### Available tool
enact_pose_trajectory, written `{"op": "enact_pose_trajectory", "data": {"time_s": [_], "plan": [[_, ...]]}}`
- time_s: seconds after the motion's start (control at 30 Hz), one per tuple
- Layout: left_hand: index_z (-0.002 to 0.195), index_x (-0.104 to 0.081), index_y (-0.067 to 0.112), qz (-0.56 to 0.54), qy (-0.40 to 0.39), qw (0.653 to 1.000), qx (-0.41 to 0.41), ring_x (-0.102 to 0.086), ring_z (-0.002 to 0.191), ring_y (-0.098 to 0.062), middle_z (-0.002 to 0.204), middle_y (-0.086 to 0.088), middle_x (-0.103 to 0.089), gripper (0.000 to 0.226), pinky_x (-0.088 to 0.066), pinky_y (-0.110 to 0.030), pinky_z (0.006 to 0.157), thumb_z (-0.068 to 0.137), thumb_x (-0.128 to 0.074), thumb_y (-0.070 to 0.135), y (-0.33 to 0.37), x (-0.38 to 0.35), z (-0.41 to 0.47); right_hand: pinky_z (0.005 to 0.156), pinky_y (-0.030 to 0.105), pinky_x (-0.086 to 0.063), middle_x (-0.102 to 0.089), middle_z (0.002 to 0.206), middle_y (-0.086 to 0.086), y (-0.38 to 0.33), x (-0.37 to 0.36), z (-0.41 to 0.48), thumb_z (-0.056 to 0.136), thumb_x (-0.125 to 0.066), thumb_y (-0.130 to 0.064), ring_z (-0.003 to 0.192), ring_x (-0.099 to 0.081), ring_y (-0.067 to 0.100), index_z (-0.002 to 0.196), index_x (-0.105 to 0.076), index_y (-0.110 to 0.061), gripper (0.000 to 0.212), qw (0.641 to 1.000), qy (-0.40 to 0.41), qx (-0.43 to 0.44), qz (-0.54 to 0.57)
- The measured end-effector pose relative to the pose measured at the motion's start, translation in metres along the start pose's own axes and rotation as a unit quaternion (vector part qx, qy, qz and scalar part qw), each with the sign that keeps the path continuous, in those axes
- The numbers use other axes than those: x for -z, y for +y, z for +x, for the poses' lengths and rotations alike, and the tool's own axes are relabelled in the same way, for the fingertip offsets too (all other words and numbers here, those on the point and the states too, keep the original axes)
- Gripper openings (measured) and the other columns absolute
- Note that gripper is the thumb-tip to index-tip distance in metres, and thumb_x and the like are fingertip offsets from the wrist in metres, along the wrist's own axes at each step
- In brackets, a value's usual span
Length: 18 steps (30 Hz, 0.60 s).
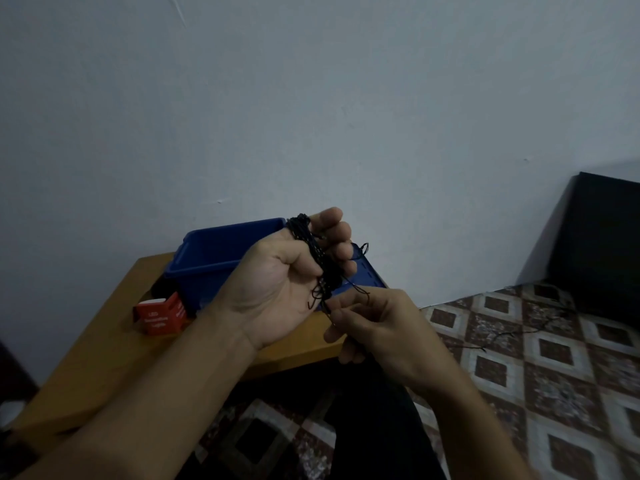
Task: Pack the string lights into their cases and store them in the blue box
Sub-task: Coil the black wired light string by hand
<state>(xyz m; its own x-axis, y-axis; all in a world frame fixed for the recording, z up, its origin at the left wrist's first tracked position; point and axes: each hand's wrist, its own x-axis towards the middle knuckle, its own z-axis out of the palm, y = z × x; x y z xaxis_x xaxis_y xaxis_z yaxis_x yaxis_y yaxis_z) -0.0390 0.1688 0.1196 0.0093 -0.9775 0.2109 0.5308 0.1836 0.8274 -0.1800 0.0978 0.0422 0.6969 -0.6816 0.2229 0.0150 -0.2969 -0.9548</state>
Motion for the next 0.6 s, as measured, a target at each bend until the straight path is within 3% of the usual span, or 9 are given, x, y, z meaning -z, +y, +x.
{"op": "enact_pose_trajectory", "data": {"time_s": [0.23,0.37,0.6], "plan": [[0.108,-0.064,0.005,-0.019,0.030,0.999,-0.010,-0.063,0.081,-0.023,0.096,-0.009,-0.064,0.037,-0.054,-0.037,0.078,0.084,-0.045,0.025,0.0019,0.0022,-0.0003,0.054,0.030,-0.046,-0.075,0.076,0.004,-0.0022,-0.0002,-0.0012,0.100,-0.061,-0.023,0.055,-0.055,0.019,0.096,-0.073,-0.013,0.017,1.000,-0.013,0.012,-0.015],[0.118,-0.059,0.006,-0.017,0.059,0.998,-0.021,-0.062,0.091,-0.025,0.104,-0.009,-0.067,0.049,-0.051,-0.040,0.084,0.093,-0.042,0.044,0.0032,0.0000,-0.0018,0.054,0.017,-0.039,-0.067,0.065,-0.002,-0.0021,0.0005,-0.0018,0.099,-0.064,-0.025,0.052,-0.051,0.002,0.089,-0.073,-0.010,0.020,0.999,-0.009,0.040,-0.022],[0.142,-0.045,0.008,0.049,0.128,0.990,-0.044,-0.058,0.123,-0.027,0.134,-0.003,-0.064,0.077,-0.044,-0.039,0.095,0.096,-0.027,0.066,0.0051,-0.0047,0.0003,0.051,0.019,-0.035,-0.048,0.059,-0.001,-0.0031,0.0041,-0.0014,0.095,-0.067,-0.021,0.052,-0.040,0.008,0.081,-0.068,-0.003,0.023,0.994,0.043,0.095,0.027]]}}
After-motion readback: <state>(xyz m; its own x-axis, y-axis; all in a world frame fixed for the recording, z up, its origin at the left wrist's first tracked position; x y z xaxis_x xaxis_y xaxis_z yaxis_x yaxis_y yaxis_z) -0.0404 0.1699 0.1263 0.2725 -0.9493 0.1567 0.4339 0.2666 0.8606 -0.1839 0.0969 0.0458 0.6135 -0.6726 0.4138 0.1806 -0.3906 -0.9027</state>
